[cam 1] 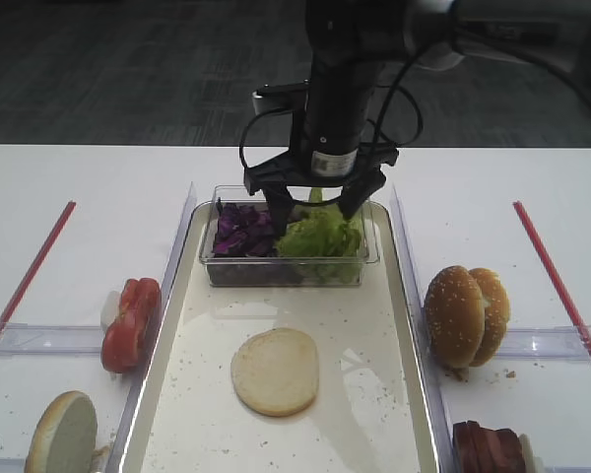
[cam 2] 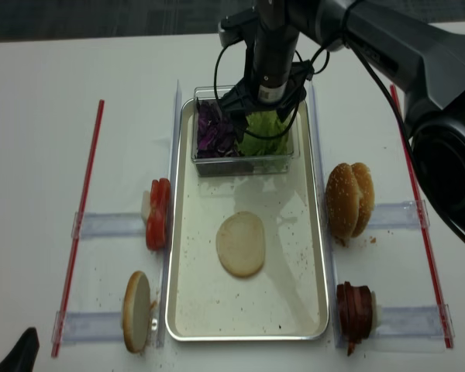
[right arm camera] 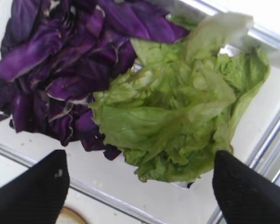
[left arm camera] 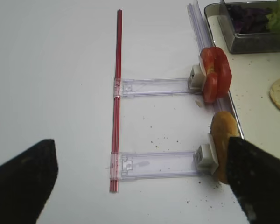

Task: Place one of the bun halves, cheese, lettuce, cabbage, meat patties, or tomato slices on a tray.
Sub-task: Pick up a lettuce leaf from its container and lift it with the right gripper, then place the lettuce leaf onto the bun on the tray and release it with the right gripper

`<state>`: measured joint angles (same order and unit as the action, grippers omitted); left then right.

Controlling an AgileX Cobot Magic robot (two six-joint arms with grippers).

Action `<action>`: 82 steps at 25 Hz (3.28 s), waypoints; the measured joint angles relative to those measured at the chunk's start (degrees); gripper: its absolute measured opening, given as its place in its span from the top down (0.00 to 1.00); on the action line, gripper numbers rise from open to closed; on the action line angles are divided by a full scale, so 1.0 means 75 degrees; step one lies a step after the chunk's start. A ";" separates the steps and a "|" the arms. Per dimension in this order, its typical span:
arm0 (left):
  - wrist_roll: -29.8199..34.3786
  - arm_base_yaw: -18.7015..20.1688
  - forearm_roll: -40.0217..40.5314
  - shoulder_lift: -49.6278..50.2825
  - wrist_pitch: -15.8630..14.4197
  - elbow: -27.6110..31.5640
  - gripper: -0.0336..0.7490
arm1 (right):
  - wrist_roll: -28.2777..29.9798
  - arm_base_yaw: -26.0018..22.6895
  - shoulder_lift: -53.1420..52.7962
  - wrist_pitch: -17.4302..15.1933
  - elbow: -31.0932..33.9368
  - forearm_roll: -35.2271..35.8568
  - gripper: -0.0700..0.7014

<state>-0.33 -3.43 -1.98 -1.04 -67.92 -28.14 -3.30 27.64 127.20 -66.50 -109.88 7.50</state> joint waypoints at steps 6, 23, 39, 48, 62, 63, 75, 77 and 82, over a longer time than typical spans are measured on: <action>0.0000 0.0000 0.0000 0.0000 0.0000 0.0000 0.10 | -0.0032 -0.0140 0.0486 -0.0304 -0.0656 0.0000 0.14; 0.0000 0.0000 0.0000 0.0000 0.0000 0.0000 0.10 | -0.0036 -0.0140 0.0940 -0.0265 -0.0758 0.0050 0.42; 0.0000 0.0000 0.0000 0.0000 0.0000 0.0000 0.10 | -0.0025 -0.0158 0.0940 -0.0248 -0.0775 0.0050 0.84; 0.0000 0.0000 0.0000 0.0000 0.0000 0.0000 0.10 | -0.0025 -0.0158 0.0940 -0.0267 -0.0779 0.0050 0.84; 0.0000 0.0000 0.0000 0.0000 0.0000 0.0000 0.10 | -0.0006 -0.0158 0.0347 -0.0530 -0.1614 0.0050 0.84; 0.0000 0.0000 0.0000 0.0000 0.0000 0.0000 0.10 | -0.0006 -0.0158 0.0329 -0.0546 -0.1614 0.0066 0.84; 0.0000 0.0000 0.0000 0.0000 0.0000 0.0000 0.10 | -0.0056 0.0132 -0.0583 -0.0593 -0.0946 0.0069 0.84; 0.0000 0.0000 0.0000 0.0000 0.0000 0.0000 0.10 | -0.0056 0.0146 -0.0847 -0.0593 -0.0316 0.0023 0.84; 0.0000 0.0000 0.0000 0.0000 0.0000 0.0000 0.10 | -0.0056 0.0146 -0.1717 -0.0579 0.1376 -0.0071 0.84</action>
<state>-0.33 -3.43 -1.98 -1.04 -67.92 -28.14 -3.72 28.74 114.32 -70.85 -99.56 6.97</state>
